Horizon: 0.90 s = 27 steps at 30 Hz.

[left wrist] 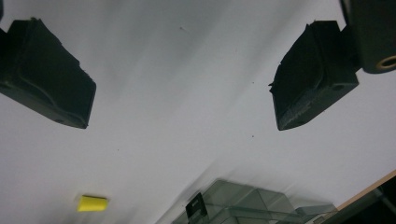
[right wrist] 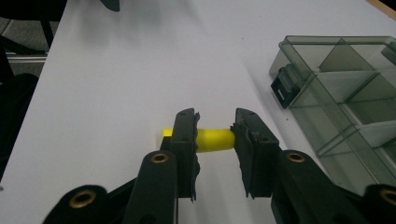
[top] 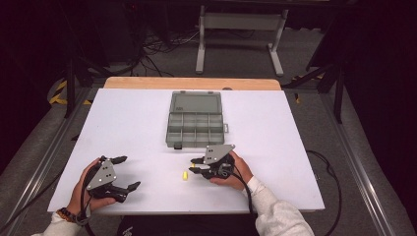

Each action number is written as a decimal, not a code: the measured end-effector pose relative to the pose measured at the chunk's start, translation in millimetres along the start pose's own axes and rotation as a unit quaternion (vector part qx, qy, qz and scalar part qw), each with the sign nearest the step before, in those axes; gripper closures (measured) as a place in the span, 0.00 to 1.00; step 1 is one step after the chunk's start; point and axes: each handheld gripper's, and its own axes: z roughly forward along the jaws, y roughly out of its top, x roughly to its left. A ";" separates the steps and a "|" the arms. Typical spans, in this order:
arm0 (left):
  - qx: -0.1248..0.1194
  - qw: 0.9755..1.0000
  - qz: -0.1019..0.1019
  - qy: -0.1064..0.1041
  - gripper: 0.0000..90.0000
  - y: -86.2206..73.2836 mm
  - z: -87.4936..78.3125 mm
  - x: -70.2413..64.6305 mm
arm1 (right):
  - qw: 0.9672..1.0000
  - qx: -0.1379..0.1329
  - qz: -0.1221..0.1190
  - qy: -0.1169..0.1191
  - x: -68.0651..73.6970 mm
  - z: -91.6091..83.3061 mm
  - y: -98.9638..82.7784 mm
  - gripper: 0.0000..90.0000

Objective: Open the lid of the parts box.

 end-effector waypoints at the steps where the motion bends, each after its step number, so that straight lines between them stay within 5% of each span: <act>1: 0.000 1.000 0.000 0.000 0.08 0.0 -0.1 0.0 | 1.000 -0.002 0.000 -0.002 -0.4 -0.8 0.0 0.78; 27: 0.002 1.000 0.000 -0.002 0.08 -0.1 0.3 -0.1 | 0.999 -0.024 0.007 -0.035 -4.0 -9.7 1.6 0.79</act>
